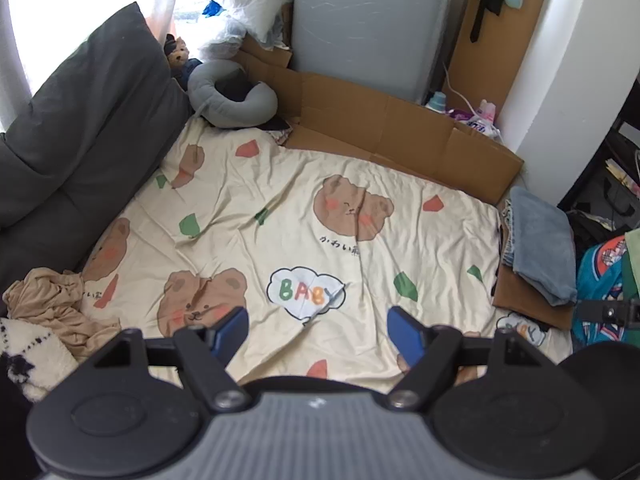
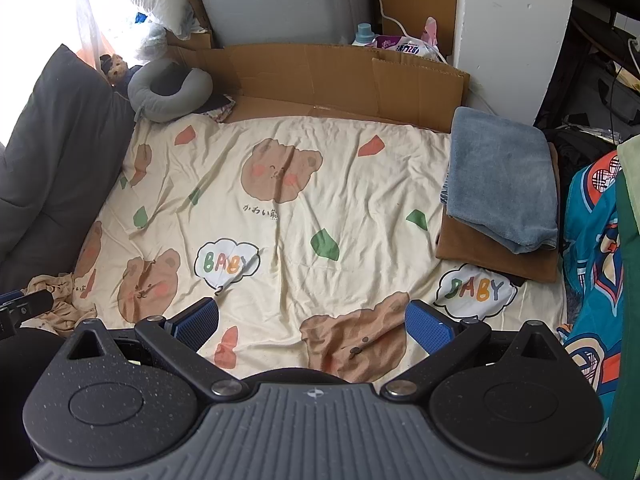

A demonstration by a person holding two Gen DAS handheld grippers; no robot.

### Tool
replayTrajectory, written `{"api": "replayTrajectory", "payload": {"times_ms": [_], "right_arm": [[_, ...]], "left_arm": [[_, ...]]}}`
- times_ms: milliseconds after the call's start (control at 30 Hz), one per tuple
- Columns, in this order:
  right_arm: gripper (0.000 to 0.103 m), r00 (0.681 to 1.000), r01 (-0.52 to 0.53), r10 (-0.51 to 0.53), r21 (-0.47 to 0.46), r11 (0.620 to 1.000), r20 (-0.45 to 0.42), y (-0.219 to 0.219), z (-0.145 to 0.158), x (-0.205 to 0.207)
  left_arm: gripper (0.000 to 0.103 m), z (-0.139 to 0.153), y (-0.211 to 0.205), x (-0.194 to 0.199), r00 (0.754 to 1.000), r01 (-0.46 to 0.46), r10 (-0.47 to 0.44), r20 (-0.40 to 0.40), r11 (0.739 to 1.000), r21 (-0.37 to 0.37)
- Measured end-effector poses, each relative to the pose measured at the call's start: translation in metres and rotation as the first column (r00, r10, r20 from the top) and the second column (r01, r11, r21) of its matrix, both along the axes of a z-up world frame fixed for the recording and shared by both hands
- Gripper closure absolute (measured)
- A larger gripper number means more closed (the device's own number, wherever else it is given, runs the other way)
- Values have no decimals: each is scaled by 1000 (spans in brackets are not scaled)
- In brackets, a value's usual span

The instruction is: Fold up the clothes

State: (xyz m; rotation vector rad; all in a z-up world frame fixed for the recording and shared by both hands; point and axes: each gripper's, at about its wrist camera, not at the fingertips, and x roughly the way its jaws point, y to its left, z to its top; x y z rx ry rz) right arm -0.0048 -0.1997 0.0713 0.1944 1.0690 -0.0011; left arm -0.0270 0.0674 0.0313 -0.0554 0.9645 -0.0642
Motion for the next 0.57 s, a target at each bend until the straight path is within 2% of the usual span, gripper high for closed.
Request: {"api": "replayTrajectory", "payload": {"times_ms": [200,567], "right_arm": [[1,1000,0,0,0,1000,0,0,0,0],[1,1000,4,-4,-4,1000,1,1,0,-1]], "left_arm": [[24,0,-2,-1,1000,-1,1,-1,1000,8],[18,-1,-2,-1,1000,-18,18,-7,1000,11]]}}
